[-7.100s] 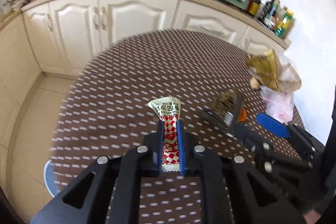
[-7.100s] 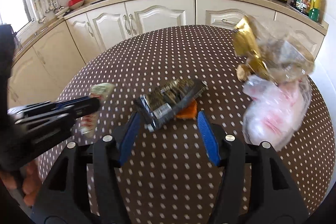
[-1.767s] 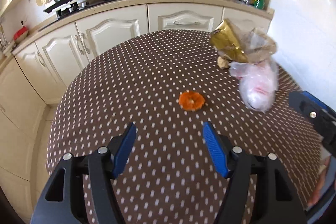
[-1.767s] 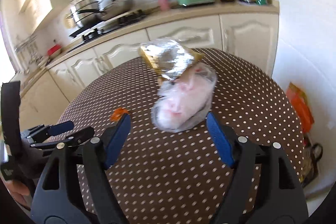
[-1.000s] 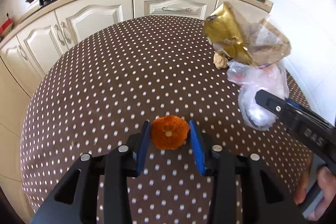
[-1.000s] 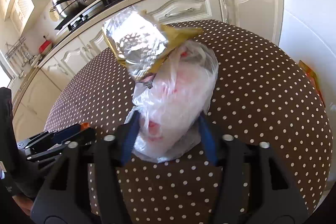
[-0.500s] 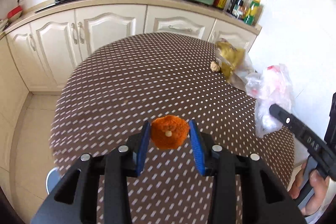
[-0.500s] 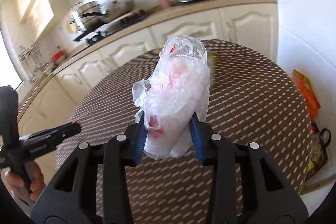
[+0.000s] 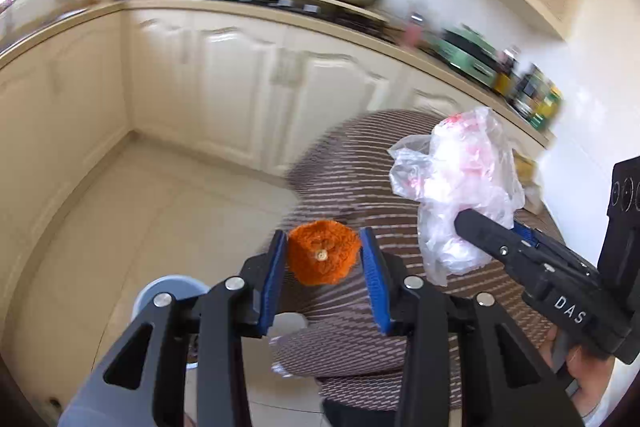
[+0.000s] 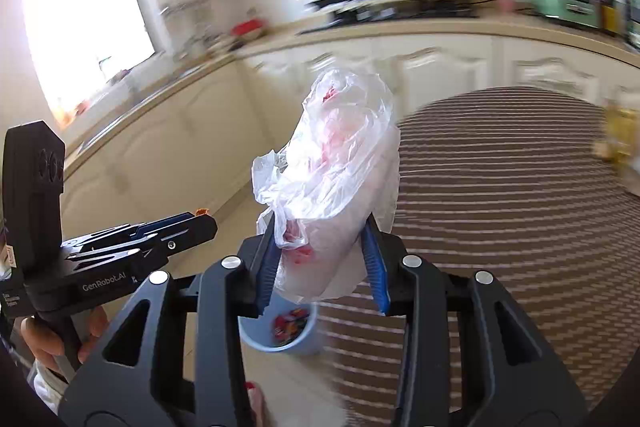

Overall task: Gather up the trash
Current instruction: 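Carry the orange peel and clear bag over the blue bin and open both tools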

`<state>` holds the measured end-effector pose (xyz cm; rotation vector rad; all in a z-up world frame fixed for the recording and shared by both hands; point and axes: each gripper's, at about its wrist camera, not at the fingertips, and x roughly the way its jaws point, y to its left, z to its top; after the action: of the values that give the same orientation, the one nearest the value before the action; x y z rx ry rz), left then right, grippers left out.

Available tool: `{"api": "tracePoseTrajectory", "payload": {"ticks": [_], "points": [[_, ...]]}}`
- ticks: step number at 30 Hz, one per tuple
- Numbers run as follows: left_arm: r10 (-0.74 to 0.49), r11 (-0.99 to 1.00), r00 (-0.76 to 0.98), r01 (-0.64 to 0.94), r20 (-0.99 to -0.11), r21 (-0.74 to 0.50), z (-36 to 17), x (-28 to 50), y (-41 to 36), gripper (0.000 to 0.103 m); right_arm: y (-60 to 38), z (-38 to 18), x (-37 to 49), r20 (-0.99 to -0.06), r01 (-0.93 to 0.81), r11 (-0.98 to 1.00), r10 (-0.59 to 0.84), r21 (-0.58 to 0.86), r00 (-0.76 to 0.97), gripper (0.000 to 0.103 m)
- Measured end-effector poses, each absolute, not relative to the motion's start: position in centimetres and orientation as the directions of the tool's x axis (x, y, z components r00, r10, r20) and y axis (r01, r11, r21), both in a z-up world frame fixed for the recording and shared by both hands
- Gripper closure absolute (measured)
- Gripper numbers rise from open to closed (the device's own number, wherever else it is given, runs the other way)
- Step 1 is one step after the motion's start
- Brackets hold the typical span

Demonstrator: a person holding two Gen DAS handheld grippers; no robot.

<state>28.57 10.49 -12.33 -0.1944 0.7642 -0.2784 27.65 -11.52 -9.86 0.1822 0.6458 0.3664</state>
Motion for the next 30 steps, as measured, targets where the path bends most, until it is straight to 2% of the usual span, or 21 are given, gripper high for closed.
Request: {"api": "tracePoseTrajectory", "payload": {"ticks": [4,8,15,22,30], "points": [[-0.213,0.964,0.698,0.039,-0.684,-0.261,-15.1,28.0,17.4,0.066,-4.4,-11.6,30.0,-0.59,-0.372,0.889,0.456,0.267,0.666,0.065],[-0.159,0.956,0.642,-0.088,-0.75,-0.278,-20.3,28.4,23.1,0.066,2.2,-16.2,32.8,-0.659,-0.43,0.859,0.496,0.277,0.566,0.065],[-0.148,0.92,0.517,-0.241,-0.843,-0.309,-29.9,30.9,28.2,0.066,8.4,-26.1,36.0,-0.774,-0.433,0.846,0.489,0.31,0.402,0.065],[-0.144,0.913,0.453,-0.282,-0.88,-0.295,-36.0,34.8,28.5,0.066,10.1,-32.9,38.3,-0.846,-0.387,0.877,0.42,0.285,0.329,0.065],[-0.16,0.902,0.444,-0.298,-0.882,-0.314,-39.3,36.3,29.3,0.062,11.5,-37.4,40.0,-0.881,-0.353,0.891,0.388,0.284,0.27,0.065]]}}
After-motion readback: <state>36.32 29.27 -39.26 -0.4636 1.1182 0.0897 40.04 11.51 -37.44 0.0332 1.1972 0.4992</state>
